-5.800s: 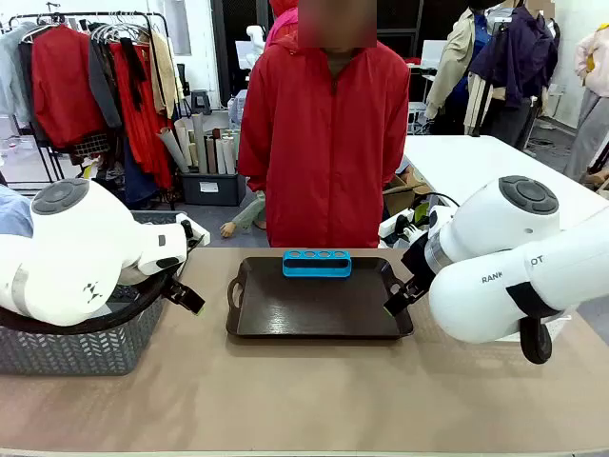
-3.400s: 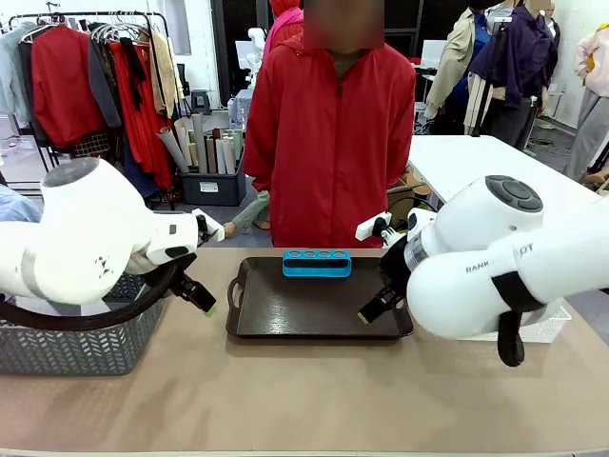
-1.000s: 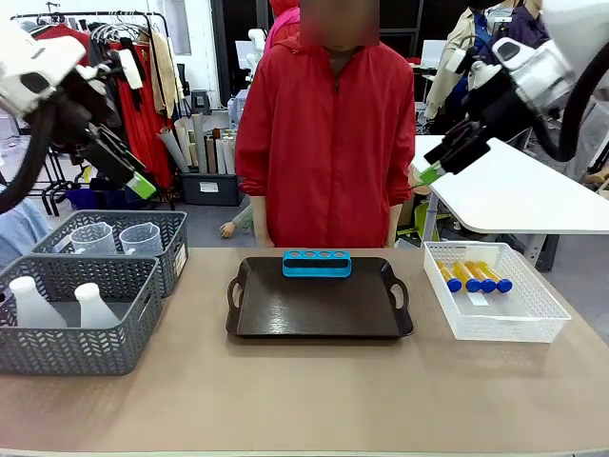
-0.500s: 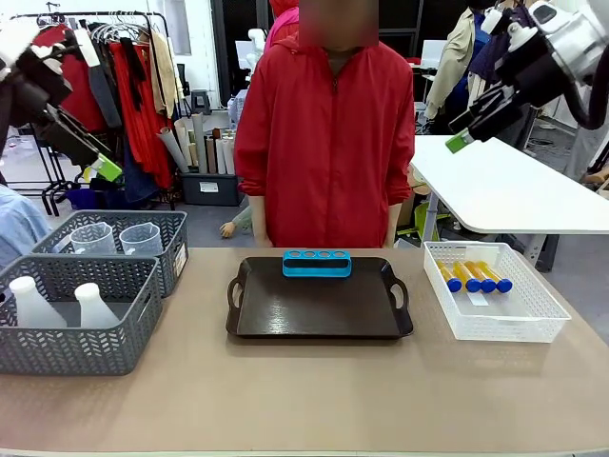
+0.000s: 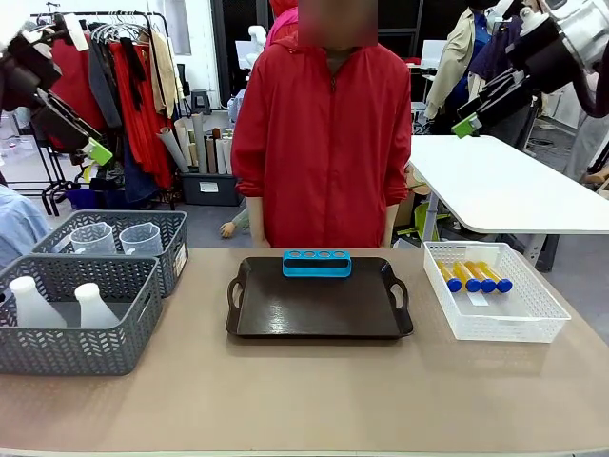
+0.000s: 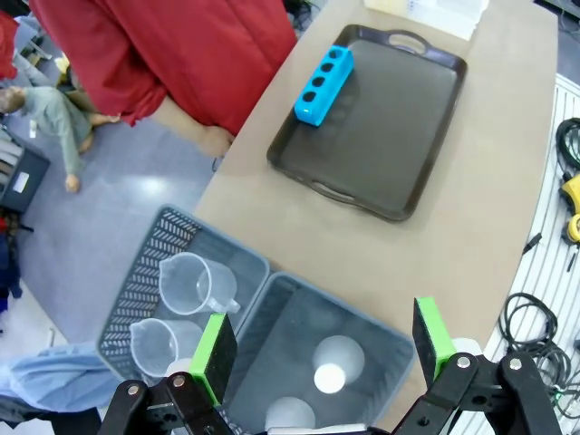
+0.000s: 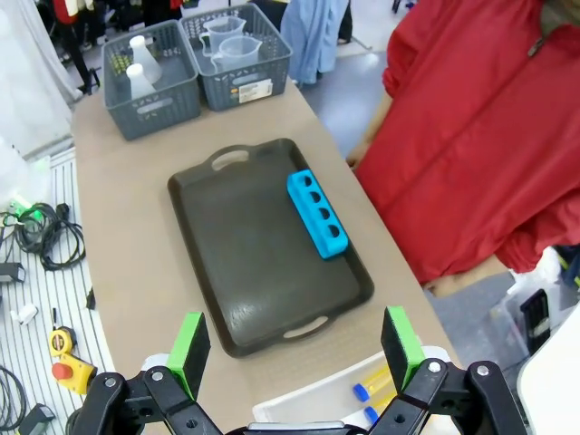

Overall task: Prepare the laboratory tools.
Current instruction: Pick up one Small flask and place it on the Handle tray.

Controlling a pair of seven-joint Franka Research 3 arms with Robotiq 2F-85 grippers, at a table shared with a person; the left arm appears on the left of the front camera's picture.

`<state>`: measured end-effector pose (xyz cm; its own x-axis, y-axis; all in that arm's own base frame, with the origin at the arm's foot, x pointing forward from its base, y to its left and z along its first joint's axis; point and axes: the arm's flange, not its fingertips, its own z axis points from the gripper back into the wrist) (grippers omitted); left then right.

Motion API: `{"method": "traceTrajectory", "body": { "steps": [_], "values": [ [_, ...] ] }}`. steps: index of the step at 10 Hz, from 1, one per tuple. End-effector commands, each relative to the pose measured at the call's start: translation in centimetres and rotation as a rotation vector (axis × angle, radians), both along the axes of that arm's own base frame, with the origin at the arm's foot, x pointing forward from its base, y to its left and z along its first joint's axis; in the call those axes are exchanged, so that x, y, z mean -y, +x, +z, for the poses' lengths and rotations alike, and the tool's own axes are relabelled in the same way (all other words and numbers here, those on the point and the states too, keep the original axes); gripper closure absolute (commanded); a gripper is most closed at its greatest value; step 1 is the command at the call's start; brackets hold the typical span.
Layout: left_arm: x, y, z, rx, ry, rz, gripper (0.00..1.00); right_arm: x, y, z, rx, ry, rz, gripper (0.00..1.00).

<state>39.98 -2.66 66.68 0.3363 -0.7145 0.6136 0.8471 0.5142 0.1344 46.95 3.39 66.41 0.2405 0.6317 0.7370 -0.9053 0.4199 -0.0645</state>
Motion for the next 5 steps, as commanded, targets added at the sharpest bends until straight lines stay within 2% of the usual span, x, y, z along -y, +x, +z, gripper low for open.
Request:
{"method": "traceTrajectory", "body": {
  "steps": [1,3,5],
  "values": [
    [-0.19,0.41,0.39,0.013,0.016,-0.023,0.0,0.44,0.52,0.26,0.007,0.028,0.02,0.0],
    [-0.12,0.48,0.49,0.018,0.02,-0.017,0.0,-0.13,0.95,0.26,0.0,0.04,0.014,0.0],
    [0.14,0.22,0.34,0.007,0.004,-0.005,0.0,0.29,0.1,-0.11,-0.003,0.002,-0.007,0.0]
  ]
}}
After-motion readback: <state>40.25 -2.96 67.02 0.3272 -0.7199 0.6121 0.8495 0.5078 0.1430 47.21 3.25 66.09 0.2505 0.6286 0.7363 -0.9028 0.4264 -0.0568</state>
